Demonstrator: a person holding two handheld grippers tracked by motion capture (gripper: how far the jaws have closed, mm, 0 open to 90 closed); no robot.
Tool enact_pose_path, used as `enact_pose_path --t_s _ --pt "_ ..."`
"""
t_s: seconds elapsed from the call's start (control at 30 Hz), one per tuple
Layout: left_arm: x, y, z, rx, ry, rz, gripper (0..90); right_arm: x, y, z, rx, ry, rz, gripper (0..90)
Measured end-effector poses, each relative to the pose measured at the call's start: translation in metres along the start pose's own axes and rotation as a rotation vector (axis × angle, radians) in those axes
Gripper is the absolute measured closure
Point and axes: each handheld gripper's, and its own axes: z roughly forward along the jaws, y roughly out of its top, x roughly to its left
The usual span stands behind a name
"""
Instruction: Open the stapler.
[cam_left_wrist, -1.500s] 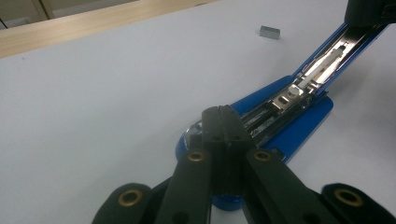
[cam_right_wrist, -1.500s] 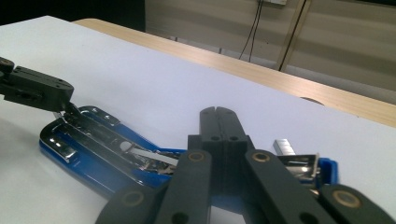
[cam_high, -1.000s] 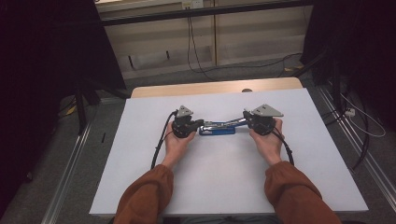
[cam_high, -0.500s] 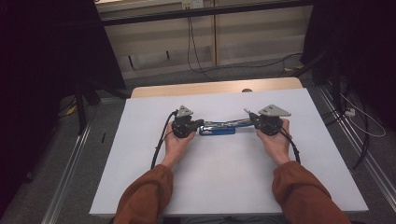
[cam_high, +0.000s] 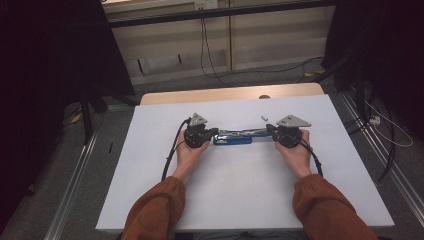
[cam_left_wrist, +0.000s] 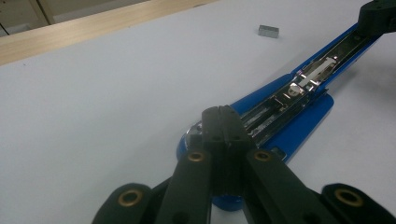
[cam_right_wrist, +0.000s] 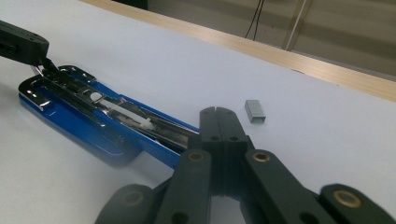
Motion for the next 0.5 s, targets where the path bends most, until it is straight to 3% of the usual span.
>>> enact_pose_path --t_s 0.2,0.5 --pt "-0.0016 0.0038 -0.0031 -0.022 -0.001 0.015 90.0 -0.0023 0.0016 -0.0025 -0.026 0.014 0.019 90.0" --pt "-0.0006 0.0059 -0.0049 -0.040 -0.018 -0.001 88.0 -0.0039 0.0028 -0.0036 -0.046 0.046 0.035 83.8"
